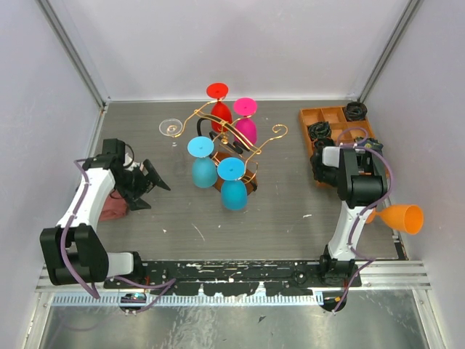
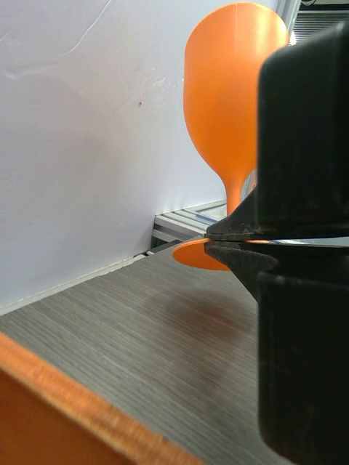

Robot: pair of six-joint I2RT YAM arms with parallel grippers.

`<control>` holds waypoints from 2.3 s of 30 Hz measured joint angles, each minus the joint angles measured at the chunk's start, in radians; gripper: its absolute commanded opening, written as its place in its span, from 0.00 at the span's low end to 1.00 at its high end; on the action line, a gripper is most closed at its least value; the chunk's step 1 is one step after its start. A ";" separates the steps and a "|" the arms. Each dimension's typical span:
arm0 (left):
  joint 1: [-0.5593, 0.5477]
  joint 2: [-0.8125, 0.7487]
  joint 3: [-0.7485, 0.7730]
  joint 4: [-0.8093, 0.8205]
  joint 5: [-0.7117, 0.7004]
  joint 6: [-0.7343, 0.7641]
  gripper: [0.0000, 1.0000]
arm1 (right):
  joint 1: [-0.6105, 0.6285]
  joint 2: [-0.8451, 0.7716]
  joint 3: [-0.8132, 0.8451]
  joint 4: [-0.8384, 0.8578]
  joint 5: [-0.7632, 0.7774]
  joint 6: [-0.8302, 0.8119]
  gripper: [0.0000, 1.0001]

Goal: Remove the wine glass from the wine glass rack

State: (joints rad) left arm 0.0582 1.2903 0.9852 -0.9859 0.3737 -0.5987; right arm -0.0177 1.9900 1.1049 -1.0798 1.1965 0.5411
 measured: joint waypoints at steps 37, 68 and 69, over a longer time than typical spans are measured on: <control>0.000 0.035 -0.026 0.005 0.003 0.022 0.98 | -0.006 0.105 0.103 0.029 -0.049 -0.125 0.02; 0.000 0.030 -0.033 0.001 0.004 0.019 0.98 | 0.069 0.092 0.102 0.087 -0.055 -0.161 0.01; 0.000 0.027 -0.036 0.001 0.004 0.019 0.98 | 0.073 0.082 0.091 0.103 -0.059 -0.161 0.00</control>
State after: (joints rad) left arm 0.0582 1.3170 0.9493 -0.9852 0.3775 -0.5797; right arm 0.0551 2.0724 1.1961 -0.9771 1.1374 0.3801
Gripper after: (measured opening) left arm 0.980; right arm 0.065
